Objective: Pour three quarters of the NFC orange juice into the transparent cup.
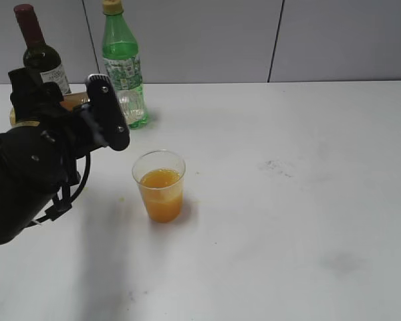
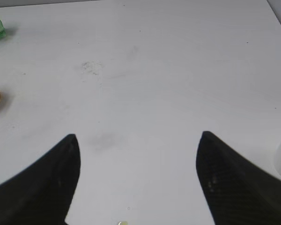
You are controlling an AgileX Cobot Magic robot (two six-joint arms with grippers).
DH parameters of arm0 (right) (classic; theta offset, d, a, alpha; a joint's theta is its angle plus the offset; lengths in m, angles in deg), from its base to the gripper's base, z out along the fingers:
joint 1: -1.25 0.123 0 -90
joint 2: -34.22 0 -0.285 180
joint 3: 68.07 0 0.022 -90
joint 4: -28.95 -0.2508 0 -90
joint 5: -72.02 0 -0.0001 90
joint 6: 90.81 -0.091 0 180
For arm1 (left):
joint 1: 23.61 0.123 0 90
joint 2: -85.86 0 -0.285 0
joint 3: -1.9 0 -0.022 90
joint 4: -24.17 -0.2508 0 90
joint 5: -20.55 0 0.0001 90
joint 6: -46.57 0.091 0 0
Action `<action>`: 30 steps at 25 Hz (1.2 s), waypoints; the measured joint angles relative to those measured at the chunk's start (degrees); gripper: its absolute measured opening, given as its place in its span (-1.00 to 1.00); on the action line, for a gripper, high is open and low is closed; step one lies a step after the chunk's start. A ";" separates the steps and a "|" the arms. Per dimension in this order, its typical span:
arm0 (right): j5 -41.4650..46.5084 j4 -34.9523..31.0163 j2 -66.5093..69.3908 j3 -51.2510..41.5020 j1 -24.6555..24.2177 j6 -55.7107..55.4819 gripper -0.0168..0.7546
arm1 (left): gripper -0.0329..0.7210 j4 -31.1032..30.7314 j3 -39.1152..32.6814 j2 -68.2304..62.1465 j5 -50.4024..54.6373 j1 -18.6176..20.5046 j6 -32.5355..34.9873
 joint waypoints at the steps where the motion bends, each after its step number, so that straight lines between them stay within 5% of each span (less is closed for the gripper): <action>1: 0.00 0.00 0.00 0.00 0.00 0.00 0.58 | 0.35 -0.77 0.00 0.00 0.05 0.15 -1.65; 10: 0.00 0.00 0.00 0.00 0.00 -0.01 0.58 | 0.35 -17.24 -0.05 0.00 9.30 6.66 -29.06; 24: 0.00 0.00 0.00 0.00 0.00 -0.01 0.58 | 0.35 -67.90 -0.05 0.00 20.47 20.61 -94.19; 30: 0.00 0.00 0.00 0.00 0.00 -0.01 0.58 | 0.35 -90.70 0.03 -0.73 18.95 25.75 -116.27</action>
